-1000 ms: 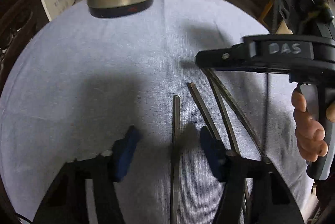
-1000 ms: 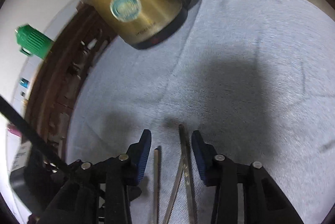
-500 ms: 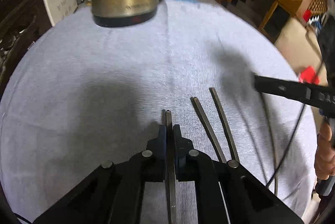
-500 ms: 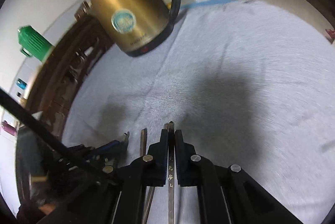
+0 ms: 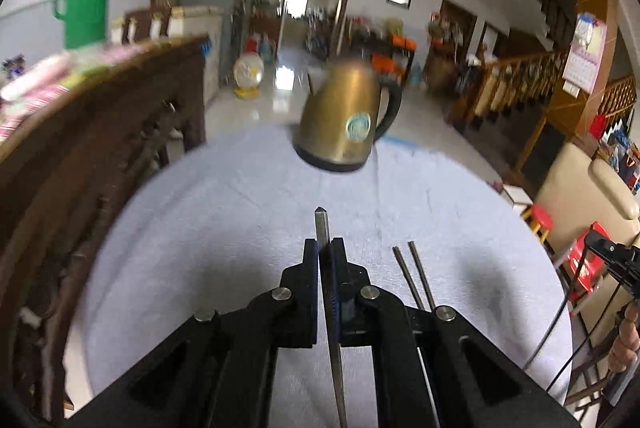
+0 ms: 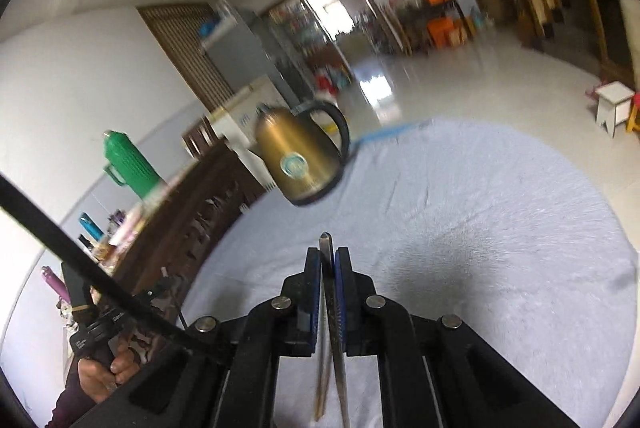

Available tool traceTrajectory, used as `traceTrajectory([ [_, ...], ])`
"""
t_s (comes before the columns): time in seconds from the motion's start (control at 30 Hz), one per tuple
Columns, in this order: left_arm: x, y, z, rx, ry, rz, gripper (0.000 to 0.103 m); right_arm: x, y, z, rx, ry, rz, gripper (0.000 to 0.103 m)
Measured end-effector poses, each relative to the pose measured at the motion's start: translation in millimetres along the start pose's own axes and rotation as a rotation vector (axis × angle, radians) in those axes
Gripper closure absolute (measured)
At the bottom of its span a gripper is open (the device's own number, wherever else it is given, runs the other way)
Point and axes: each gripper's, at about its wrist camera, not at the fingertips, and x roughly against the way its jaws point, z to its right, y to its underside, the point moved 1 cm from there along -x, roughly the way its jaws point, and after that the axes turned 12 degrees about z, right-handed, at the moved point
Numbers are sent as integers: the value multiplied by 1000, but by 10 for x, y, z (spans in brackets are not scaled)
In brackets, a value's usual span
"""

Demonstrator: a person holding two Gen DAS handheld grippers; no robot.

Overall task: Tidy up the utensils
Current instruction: 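Lift both held chopsticks upright off the cloth toward the grey cup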

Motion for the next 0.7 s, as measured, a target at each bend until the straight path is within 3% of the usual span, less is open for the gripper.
traceTrajectory([
  [0.1,477,43,40,-14,-16,86,97,344,115,-157,13,-18,61,96],
  [0.27,848,172,137,-43,-36,172,97,722,309,-336,82,19,122,97],
  [0.47,1175,192,214,-33,-20,230,97,1147,272,-412,119,34,200,97],
  [0.7,1602,100,334,-53,8,297,98,1644,202,-656,160,-7,308,97],
])
